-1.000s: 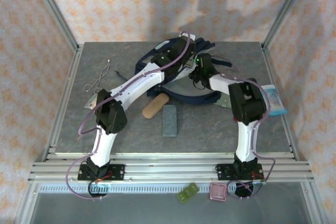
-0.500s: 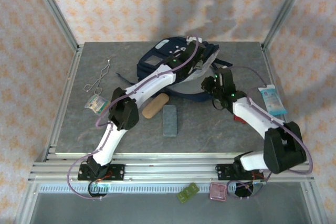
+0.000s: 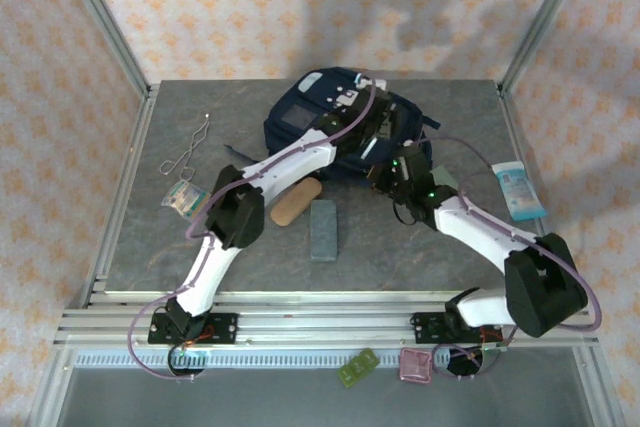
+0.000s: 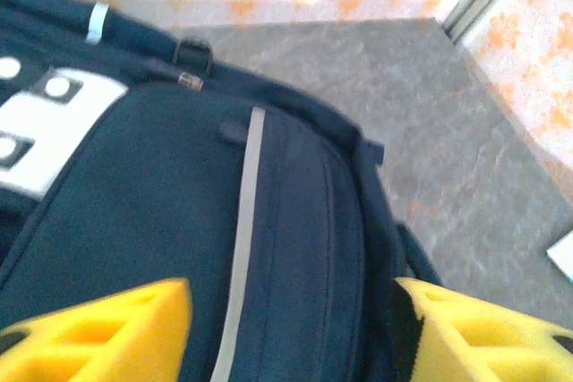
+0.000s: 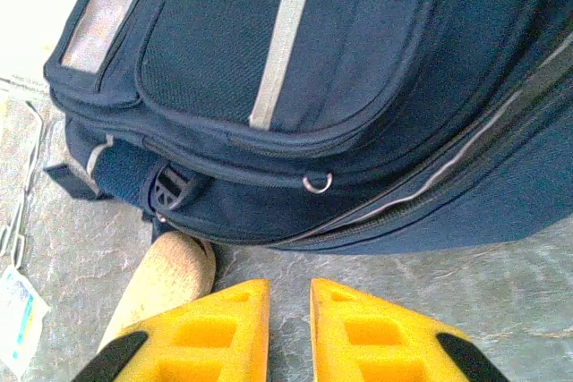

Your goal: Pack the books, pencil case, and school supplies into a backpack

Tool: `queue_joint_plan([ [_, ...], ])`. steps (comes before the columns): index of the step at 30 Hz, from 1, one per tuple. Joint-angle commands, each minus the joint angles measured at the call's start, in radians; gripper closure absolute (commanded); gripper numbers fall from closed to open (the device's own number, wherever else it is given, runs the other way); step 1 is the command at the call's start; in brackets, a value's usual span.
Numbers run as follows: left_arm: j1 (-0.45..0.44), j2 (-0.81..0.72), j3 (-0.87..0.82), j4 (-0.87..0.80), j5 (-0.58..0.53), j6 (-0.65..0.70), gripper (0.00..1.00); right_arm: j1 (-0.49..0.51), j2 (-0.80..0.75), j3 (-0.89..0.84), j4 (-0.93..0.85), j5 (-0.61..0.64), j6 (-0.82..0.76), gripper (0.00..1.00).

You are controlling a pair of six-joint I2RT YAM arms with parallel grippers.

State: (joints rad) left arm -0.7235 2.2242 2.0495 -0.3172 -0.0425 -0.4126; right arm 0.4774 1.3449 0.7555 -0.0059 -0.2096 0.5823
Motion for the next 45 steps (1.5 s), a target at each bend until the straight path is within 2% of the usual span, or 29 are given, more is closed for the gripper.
queue_joint_plan([
  [1,0.027,-0.230,-0.236,0.170,0.038,-0.047,0.37,0.033,0.056,0.029,0.040,-0.006,-0.030,0.81],
  [4,0.073,-0.397,-0.485,0.242,0.044,-0.083,0.35,0.063,0.093,0.050,0.058,-0.021,-0.042,0.79],
  [7,0.159,-0.512,-0.706,0.310,0.092,-0.149,0.32,0.081,0.119,0.064,0.064,-0.023,-0.044,0.77],
  [11,0.260,-0.575,-0.924,0.411,0.171,-0.238,0.27,0.084,0.134,0.070,0.073,-0.040,-0.044,0.72],
  [15,0.308,-0.542,-1.007,0.457,0.180,-0.292,0.23,0.086,0.115,0.068,0.076,-0.034,-0.045,0.62],
  [17,0.326,-0.517,-1.044,0.513,0.194,-0.320,0.23,0.087,0.103,0.065,0.074,-0.032,-0.047,0.61],
  [23,0.341,-0.432,-1.032,0.549,0.211,-0.344,0.22,0.091,0.091,0.043,0.081,-0.039,-0.035,0.61],
  [29,0.348,-0.337,-0.948,0.512,0.197,-0.336,0.22,0.102,0.102,0.044,0.099,-0.049,-0.022,0.62],
  [32,0.355,-0.270,-0.904,0.498,0.220,-0.342,0.37,0.112,0.114,0.053,0.101,-0.062,-0.032,0.65],
  [37,0.355,-0.256,-0.848,0.467,0.294,-0.336,0.87,0.148,0.147,0.057,0.114,-0.076,-0.074,0.71],
  [39,0.356,-0.273,-0.838,0.448,0.315,-0.336,0.97,0.153,0.163,0.053,0.126,-0.077,-0.085,0.74],
  [40,0.355,-0.286,-0.835,0.443,0.332,-0.341,1.00,0.153,0.171,0.050,0.138,-0.080,-0.086,0.76],
  [45,0.347,-0.379,-0.818,0.423,0.399,-0.381,1.00,0.156,0.208,0.056,0.186,-0.100,-0.105,0.79],
])
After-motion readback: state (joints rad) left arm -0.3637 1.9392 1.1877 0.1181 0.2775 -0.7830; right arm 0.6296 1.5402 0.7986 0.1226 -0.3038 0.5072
